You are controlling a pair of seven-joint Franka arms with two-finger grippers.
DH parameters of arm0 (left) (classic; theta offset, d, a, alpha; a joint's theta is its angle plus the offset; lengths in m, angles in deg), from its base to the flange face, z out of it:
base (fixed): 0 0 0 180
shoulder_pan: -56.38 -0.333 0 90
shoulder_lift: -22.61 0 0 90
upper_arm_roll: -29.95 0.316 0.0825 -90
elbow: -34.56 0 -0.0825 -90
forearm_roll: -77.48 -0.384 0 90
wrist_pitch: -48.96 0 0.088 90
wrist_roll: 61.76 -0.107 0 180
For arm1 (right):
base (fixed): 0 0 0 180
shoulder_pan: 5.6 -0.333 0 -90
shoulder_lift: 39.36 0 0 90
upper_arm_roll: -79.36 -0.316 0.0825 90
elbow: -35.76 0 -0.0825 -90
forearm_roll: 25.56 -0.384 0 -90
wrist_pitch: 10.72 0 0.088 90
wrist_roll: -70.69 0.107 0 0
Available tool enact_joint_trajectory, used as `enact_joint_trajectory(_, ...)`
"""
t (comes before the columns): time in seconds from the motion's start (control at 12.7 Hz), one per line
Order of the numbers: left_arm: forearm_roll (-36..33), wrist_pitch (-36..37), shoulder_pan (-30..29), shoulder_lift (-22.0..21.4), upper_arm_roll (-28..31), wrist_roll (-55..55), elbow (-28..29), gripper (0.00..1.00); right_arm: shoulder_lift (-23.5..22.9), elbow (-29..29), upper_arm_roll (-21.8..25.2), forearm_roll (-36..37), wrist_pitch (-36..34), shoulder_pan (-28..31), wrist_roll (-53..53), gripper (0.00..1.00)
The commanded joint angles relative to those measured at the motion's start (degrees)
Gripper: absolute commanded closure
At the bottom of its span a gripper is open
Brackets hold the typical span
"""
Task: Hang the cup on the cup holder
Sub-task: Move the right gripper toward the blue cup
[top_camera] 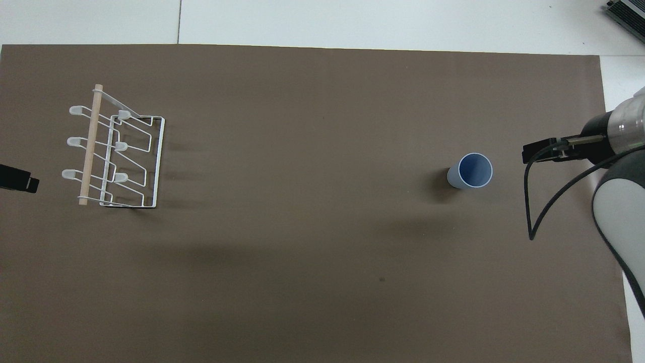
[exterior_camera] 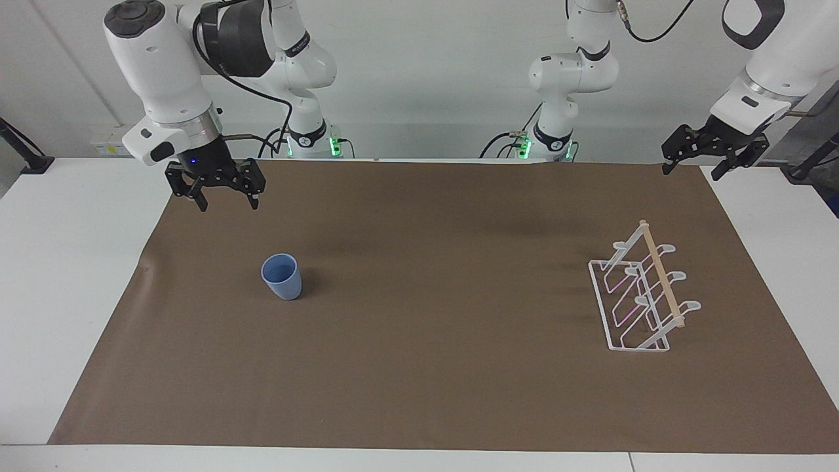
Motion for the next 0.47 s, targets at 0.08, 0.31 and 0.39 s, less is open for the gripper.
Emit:
enact_joint_trajectory(0.08, -0.77, 0.32, -0.35, -1.54, -0.2, 0.38, 1.53, 0.0, 2.07, 8.5, -0.09, 0.06, 7.91, 1.55, -1.21, 0.0)
enact_joint_trajectory(0.31, -0.86, 0.32, -0.35, -1.54, -0.2, 0.47, 1.53, 0.0, 1.19, 13.34, -0.09, 0.15, 15.03, 1.55, -1.13, 0.0)
enact_joint_trajectory(0.39, -0.86, 0.32, -0.35, -1.54, -0.2, 0.38, 1.53, 0.0, 0.49, 14.48, -0.09, 0.15, 16.97, 1.55, -1.13, 0.0)
